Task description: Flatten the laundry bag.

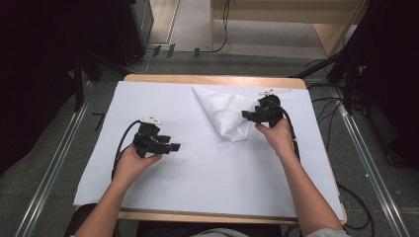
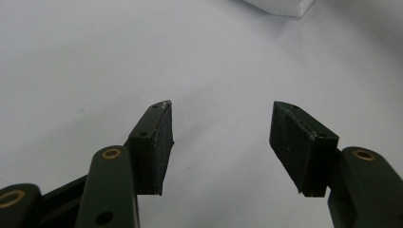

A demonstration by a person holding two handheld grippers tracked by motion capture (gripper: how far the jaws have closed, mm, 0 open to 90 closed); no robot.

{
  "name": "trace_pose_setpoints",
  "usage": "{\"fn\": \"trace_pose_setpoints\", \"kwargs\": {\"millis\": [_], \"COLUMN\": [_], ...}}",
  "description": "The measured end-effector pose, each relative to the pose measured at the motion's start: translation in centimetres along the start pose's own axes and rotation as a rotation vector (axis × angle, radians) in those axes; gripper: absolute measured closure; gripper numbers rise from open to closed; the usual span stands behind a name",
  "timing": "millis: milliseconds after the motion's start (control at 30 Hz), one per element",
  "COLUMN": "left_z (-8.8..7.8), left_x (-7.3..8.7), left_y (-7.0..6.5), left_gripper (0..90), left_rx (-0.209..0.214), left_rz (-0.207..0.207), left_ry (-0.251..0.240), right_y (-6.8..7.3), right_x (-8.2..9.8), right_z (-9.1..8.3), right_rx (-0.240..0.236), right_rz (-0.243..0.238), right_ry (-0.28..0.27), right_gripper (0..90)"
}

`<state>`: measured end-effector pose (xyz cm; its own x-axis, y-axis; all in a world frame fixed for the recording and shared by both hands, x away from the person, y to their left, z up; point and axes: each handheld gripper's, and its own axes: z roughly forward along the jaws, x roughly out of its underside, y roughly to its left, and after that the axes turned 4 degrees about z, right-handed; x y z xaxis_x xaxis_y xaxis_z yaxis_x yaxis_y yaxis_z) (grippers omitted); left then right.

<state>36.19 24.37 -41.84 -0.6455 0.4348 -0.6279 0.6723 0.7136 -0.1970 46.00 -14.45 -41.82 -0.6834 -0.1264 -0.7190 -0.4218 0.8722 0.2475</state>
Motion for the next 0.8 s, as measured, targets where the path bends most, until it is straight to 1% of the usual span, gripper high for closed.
{"fn": "trace_pose_setpoints", "kwargs": {"millis": [67, 100, 167, 200, 300, 333, 433, 533, 667, 700, 800], "left_z": [-0.1, -0.2, -0.3, -0.3, -0.4, -0.4, -0.4, -0.4, -0.4, -0.4, -0.4], "left_x": [0.2, 0.2, 0.4, 0.4, 0.6, 0.7, 0.8, 0.9, 0.9, 0.9, 0.9], "left_y": [0.0, 0.0, 0.1, 0.1, 0.1, 0.1, 0.1, 0.1, 0.2, 0.2, 0.2], "left_gripper": [41.1, 41.1, 41.1, 41.1, 41.1, 41.1, 41.1, 41.0, 41.0, 41.0, 41.0], "left_rx": [-0.002, -0.006, -0.009, -0.009, -0.011, -0.010, -0.013, -0.014, -0.015, -0.015, -0.016], "left_rz": [-0.001, -0.003, -0.007, -0.010, -0.008, -0.010, -0.015, -0.013, -0.019, -0.020, -0.016], "left_ry": [-0.001, -0.004, -0.001, -0.005, -0.001, -0.003, 0.001, 0.002, 0.003, 0.003, 0.009], "right_y": [-0.3, -0.5, -0.9, -1.1, -1.6, -1.7, -1.8, -1.8, -1.6, -1.5, -1.3], "right_x": [-0.4, -0.6, -0.7, -0.6, -0.4, -0.4, -0.2, 0.1, 0.6, 0.7, 0.7], "right_z": [0.5, 0.7, 1.3, 1.7, 3.1, 3.5, 4.4, 5.3, 6.2, 6.3, 6.3], "right_rx": [0.018, 0.023, 0.027, 0.034, 0.052, 0.061, 0.071, 0.073, 0.086, 0.093, 0.130], "right_rz": [0.010, 0.023, 0.036, 0.035, 0.040, 0.043, 0.043, 0.047, 0.021, 0.007, -0.040], "right_ry": [0.008, 0.008, -0.008, -0.007, 0.027, 0.030, 0.036, 0.069, 0.114, 0.107, 0.112], "right_gripper": [37.5, 37.7, 37.3, 36.0, 34.6, 34.3, 35.6, 37.6, 42.2, 43.9, 51.1]}}
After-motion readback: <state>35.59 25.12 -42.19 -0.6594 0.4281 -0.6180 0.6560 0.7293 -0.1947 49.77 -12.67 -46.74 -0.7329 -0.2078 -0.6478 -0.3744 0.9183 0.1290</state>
